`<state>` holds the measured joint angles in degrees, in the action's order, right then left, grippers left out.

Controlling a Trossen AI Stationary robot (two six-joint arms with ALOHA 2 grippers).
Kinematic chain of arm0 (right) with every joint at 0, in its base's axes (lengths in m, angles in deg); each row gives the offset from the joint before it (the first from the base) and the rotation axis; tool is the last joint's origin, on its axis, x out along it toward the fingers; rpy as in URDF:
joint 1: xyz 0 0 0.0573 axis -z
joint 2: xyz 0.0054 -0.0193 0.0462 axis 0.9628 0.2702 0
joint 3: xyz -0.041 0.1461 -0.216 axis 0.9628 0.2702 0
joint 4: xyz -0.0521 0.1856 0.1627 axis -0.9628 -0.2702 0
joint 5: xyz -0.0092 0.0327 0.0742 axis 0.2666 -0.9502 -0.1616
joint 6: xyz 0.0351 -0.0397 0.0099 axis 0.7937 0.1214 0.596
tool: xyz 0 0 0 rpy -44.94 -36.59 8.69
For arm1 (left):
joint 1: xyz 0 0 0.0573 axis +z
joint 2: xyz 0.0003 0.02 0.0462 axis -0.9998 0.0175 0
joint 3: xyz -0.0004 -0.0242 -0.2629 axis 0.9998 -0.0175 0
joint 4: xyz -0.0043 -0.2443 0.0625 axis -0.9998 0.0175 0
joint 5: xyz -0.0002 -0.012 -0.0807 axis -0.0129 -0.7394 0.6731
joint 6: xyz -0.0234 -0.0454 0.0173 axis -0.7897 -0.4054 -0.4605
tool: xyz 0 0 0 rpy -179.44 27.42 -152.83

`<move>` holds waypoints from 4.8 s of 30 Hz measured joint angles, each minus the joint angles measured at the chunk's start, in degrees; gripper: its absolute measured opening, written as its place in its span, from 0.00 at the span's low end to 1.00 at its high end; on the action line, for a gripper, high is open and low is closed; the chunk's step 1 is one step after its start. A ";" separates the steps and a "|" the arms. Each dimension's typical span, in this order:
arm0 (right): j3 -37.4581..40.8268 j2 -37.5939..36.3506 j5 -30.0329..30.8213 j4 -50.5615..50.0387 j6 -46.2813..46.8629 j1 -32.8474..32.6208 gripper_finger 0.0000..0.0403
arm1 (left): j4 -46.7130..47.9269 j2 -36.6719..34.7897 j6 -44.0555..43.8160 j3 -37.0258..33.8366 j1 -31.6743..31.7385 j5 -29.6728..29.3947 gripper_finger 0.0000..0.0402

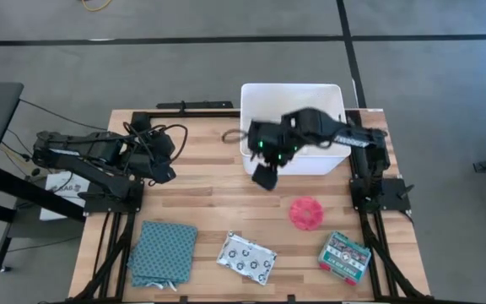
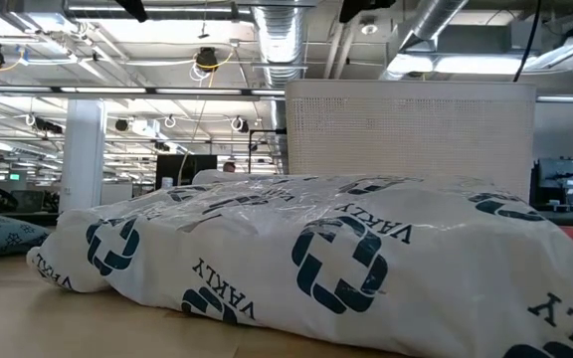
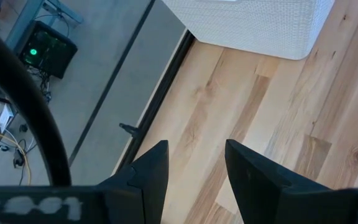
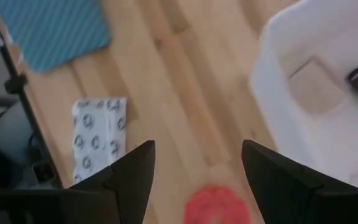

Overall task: Pick & place medical supplies in basket/bin
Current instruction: Put the pink pill organizer in the white bin

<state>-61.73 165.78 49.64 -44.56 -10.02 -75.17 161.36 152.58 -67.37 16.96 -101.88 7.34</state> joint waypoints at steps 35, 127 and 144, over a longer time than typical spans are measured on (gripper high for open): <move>76.17 -24.95 1.80 20.85 30.52 -15.09 0.58 | -1.30 0.02 -2.63 0.00 0.00 1.78 0.37; 77.32 -15.87 1.56 46.04 22.61 -12.66 0.47 | -1.52 0.13 -2.17 0.00 0.00 3.00 0.37; 36.32 -15.93 27.03 36.49 -8.23 -12.23 0.50 | -2.14 0.11 -2.17 0.00 0.00 2.98 0.37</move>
<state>-25.41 149.84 76.68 -8.07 -18.26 -87.40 159.23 152.69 -69.54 16.96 -101.88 10.32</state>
